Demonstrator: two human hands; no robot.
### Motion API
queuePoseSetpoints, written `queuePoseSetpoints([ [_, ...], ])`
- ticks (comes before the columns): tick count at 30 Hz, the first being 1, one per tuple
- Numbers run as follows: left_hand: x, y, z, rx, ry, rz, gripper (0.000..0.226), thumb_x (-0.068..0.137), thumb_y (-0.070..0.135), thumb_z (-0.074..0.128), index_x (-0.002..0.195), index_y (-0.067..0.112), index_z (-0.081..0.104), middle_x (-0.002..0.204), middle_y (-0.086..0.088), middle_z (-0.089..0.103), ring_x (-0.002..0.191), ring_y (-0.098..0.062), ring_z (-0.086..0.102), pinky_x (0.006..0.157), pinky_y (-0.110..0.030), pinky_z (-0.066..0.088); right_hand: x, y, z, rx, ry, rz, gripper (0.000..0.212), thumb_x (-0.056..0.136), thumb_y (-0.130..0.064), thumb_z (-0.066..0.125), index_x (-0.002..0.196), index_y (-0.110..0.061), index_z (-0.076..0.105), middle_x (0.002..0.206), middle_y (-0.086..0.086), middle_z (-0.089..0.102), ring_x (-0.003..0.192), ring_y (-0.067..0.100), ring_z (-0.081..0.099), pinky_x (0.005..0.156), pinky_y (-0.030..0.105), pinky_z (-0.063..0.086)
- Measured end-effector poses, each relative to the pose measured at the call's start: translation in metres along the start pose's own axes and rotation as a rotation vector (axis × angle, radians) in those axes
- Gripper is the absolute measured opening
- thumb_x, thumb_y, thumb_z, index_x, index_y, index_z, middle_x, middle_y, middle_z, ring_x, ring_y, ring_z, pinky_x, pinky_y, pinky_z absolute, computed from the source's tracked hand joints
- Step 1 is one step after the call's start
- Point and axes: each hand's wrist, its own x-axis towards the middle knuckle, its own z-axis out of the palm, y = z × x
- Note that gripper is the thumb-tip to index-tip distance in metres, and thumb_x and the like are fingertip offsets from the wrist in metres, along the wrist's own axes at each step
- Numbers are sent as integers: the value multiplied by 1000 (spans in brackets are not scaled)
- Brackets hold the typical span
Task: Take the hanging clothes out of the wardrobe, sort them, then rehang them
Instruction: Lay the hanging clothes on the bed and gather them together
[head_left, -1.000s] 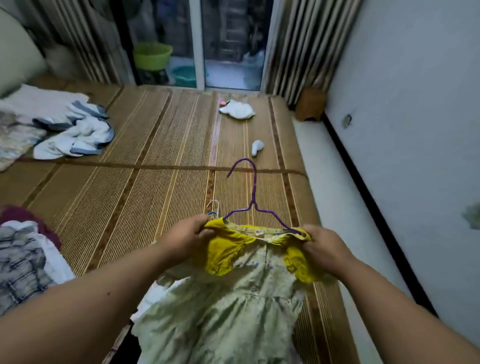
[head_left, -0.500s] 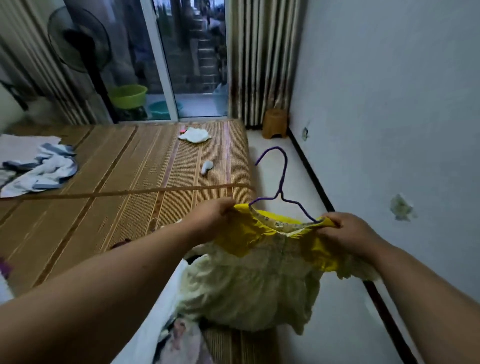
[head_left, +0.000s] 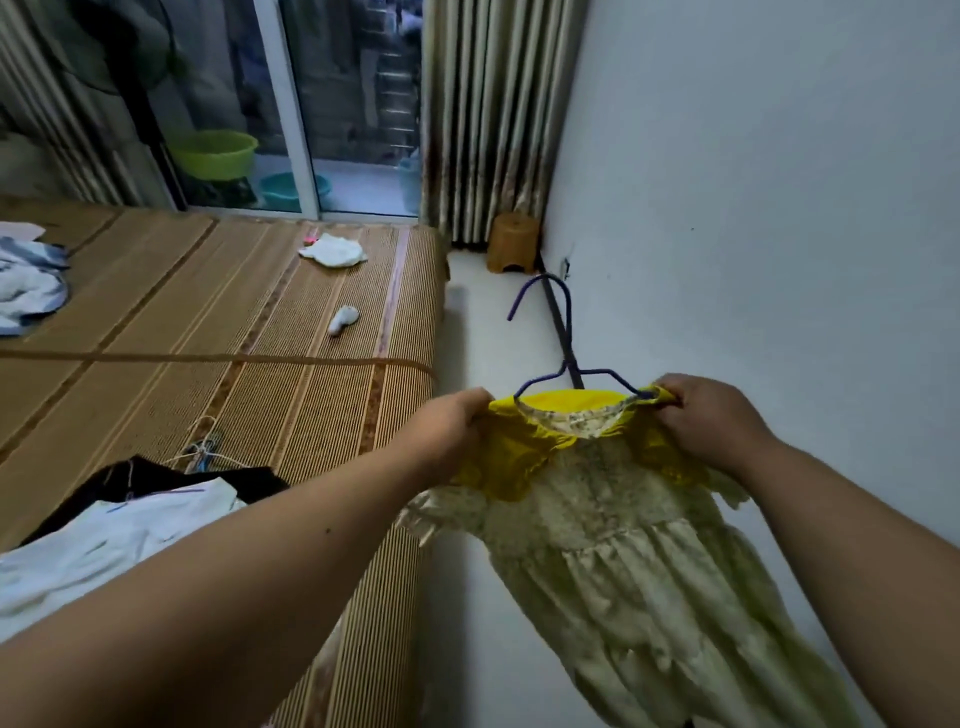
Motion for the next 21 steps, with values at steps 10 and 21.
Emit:
queuePoseSetpoints([
  [10,60,-91,-10,5,93,-163,18,90,22,60,107,24,59,90,6,62,89,-16,60,69,-24,40,127,-49,54,-16,-104,-185,27,73,-33,44,91,-30,64,97,3,67,97,29,60,80,38,46],
  [21,146,-185,-81,-249,226,-394,61,93,-1,37,130,48,40,124,19,56,99,8,53,79,-4,41,332,-157,131,-44,-275,-500,20,83,-23,49,93,-33,62,99,-1,65,97,25,59,82,38,46],
])
